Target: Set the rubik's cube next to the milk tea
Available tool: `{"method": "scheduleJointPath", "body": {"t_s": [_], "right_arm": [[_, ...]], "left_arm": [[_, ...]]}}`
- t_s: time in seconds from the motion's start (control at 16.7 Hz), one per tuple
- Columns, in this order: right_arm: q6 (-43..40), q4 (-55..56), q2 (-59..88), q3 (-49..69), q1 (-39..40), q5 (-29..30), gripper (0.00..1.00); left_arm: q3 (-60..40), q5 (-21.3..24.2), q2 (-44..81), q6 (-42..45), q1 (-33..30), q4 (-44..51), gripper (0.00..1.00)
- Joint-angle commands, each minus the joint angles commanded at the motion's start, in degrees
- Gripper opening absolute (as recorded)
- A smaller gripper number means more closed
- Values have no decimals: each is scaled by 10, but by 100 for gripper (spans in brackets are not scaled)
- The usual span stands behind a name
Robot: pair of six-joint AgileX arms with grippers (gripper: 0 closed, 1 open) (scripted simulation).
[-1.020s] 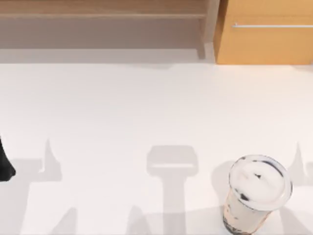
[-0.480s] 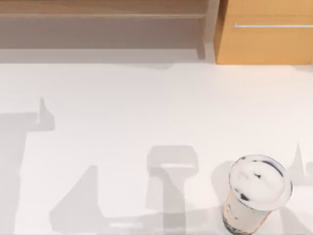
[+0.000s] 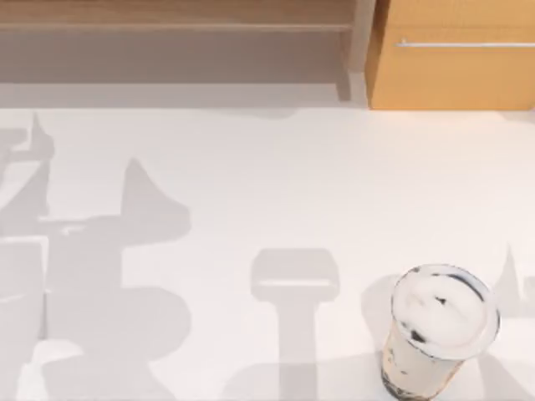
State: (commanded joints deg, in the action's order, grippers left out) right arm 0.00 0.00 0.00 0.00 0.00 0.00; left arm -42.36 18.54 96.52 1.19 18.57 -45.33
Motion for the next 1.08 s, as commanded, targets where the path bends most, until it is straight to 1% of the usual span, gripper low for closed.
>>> {"method": "scheduleJointPath", "body": {"t_s": [0.18, 0.42, 0.78, 0.9, 1.08], "right_arm": [[0, 0, 0, 0, 0, 0, 100], [0, 0, 0, 0, 0, 0, 100], [0, 0, 0, 0, 0, 0, 100], [0, 0, 0, 0, 0, 0, 100], [0, 0, 0, 0, 0, 0, 100]], "left_arm": [[-67, 31, 113, -2, 19, -71, 100], [-126, 55, 180, -3, 31, -133, 100], [-131, 55, 183, -3, 29, -136, 100], [-152, 50, 196, -3, 26, -128, 100], [-211, 40, 232, -4, 15, -106, 100]]}}
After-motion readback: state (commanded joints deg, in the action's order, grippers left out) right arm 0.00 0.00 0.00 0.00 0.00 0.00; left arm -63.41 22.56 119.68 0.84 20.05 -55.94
